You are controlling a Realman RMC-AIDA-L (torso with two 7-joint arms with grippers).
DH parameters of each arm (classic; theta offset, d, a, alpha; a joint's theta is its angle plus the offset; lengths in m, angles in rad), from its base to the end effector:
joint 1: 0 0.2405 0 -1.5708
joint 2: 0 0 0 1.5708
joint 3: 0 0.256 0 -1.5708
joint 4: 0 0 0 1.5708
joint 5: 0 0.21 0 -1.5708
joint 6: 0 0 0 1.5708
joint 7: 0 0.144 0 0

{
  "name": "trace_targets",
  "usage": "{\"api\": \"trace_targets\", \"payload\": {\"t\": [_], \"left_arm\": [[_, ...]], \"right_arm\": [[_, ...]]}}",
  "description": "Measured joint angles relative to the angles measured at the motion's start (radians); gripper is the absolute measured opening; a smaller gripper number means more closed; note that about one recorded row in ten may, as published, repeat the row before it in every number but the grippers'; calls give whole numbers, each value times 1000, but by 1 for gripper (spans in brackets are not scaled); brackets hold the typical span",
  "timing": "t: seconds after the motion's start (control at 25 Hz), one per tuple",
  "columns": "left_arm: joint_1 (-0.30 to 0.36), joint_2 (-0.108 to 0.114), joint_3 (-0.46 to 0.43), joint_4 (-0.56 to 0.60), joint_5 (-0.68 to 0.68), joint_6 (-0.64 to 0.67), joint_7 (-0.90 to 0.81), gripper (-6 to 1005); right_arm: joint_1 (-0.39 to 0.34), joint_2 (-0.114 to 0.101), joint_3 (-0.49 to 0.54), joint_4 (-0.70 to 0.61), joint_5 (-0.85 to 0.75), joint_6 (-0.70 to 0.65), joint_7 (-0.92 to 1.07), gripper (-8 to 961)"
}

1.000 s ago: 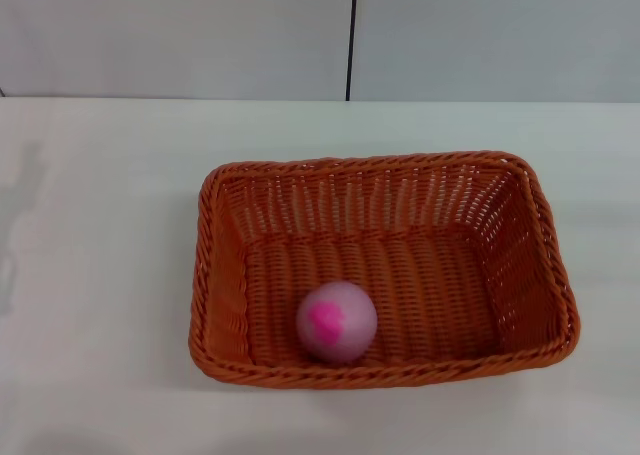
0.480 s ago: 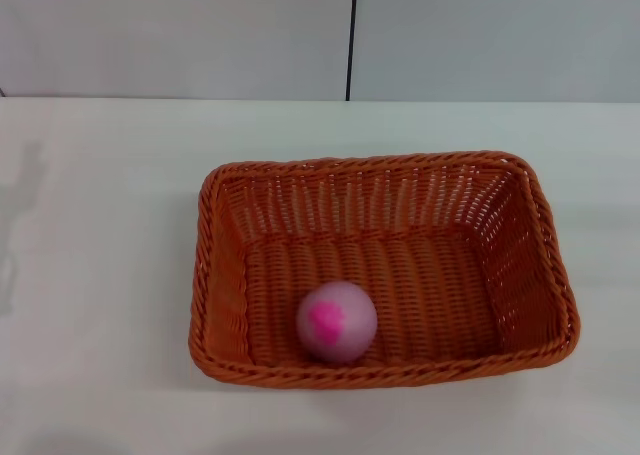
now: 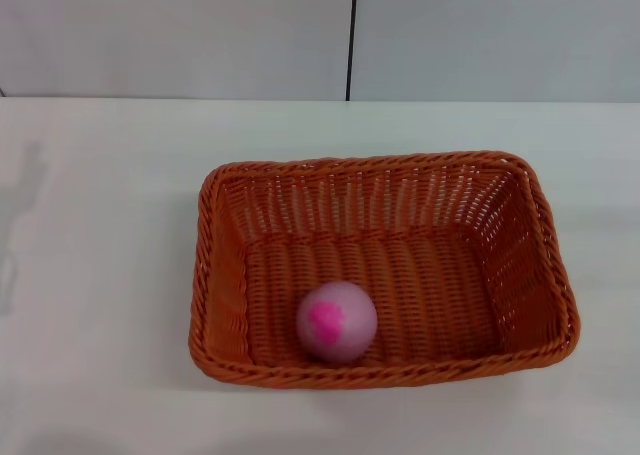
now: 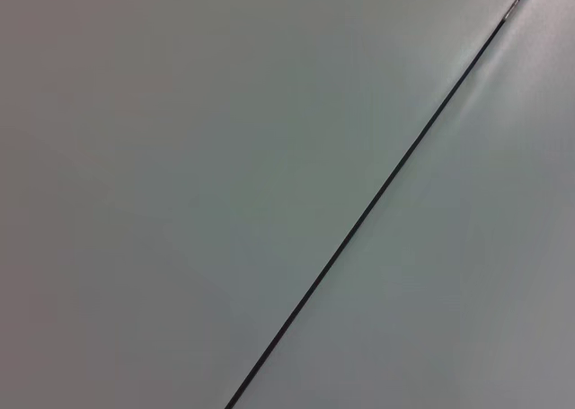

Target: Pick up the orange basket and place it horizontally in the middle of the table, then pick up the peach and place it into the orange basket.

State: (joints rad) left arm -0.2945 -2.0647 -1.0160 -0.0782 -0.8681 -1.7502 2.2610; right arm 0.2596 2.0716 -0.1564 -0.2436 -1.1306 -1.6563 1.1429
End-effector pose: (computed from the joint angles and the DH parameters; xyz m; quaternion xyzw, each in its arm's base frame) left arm -0.3383 0.2560 0.0673 -0.4830 -0.2749 -0.6349 0.5367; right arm 0.3697 0.2481 0.1075 -0.5052 0.3037 0.6055 0.5347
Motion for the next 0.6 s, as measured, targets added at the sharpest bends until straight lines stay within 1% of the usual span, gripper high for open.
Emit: {"api": "trace_targets", "payload": {"t": [0.6], "left_arm": [[0, 0, 5, 0, 0, 0, -1, 860]], "right_arm": [[-1, 1, 0, 1, 0, -5, 7, 557]]}}
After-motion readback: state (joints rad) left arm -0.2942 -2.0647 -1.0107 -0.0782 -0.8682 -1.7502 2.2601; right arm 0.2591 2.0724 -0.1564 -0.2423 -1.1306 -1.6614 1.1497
